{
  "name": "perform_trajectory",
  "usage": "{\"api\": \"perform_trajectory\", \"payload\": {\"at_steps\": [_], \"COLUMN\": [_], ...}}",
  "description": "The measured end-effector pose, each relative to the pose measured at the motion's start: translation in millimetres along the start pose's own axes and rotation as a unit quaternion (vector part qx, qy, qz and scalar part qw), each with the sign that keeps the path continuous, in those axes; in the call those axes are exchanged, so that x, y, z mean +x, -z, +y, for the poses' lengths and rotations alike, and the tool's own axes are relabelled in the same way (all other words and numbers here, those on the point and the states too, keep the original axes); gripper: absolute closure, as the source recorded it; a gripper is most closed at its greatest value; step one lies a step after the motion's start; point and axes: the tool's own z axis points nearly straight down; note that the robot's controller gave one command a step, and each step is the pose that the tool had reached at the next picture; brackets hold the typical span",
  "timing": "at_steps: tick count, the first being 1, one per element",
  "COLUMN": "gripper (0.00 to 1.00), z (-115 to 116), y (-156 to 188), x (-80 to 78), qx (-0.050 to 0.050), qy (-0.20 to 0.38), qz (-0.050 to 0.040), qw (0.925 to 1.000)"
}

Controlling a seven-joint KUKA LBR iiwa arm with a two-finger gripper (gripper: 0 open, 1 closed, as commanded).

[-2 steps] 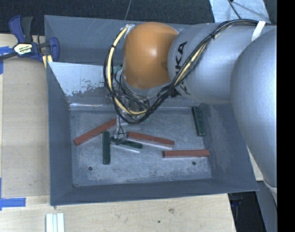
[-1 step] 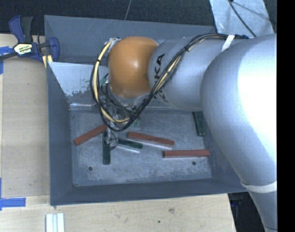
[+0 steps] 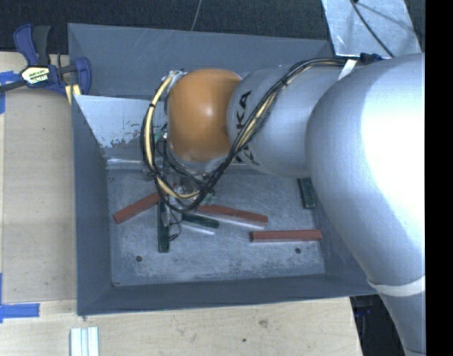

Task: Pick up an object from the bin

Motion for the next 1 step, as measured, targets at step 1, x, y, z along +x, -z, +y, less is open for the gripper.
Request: {"api": "perform_trajectory", "payload": {"at_steps": [1], "gripper": [0.0], "z": [-15.3], "y": [38.8], "x": [-4.2], "qx": [0.001], "qy": [0.053], "qz": [0.0011], "qw": [0.9986]}}
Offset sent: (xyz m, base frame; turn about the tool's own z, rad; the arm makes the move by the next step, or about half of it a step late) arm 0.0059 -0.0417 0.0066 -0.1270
